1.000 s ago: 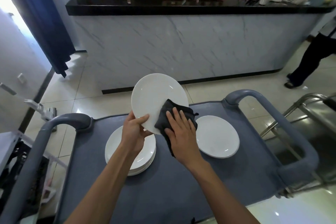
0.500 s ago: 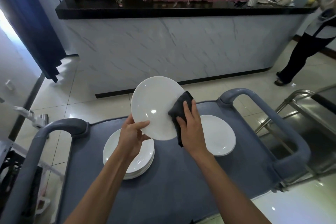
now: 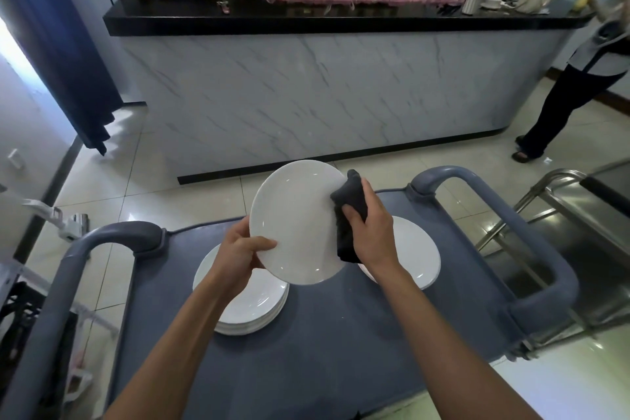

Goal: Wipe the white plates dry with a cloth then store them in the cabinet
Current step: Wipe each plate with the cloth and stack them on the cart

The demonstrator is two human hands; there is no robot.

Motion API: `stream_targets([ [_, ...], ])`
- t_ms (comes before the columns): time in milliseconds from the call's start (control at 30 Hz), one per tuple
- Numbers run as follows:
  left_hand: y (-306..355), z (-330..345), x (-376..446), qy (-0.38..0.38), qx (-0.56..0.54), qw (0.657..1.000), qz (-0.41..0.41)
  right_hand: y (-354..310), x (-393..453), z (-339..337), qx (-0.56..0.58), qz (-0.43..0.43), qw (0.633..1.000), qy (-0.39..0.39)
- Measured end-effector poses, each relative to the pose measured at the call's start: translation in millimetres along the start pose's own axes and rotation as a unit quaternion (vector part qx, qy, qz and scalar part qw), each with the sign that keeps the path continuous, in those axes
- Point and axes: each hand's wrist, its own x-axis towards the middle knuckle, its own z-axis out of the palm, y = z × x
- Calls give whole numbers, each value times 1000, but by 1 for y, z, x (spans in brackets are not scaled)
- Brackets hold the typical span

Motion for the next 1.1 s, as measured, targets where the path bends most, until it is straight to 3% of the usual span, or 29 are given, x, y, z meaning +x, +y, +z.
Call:
stream_targets([
  [467, 24, -3, 15, -113, 198, 974, 12, -5, 14, -14, -23, -60, 992, -108],
  [800, 31, 12, 35, -188, 313, 930, 36, -2, 23, -11, -88, -194, 963, -164],
  [1100, 25, 31, 45, -143, 439, 886, 51, 18, 27, -12, -116, -216, 961, -126],
])
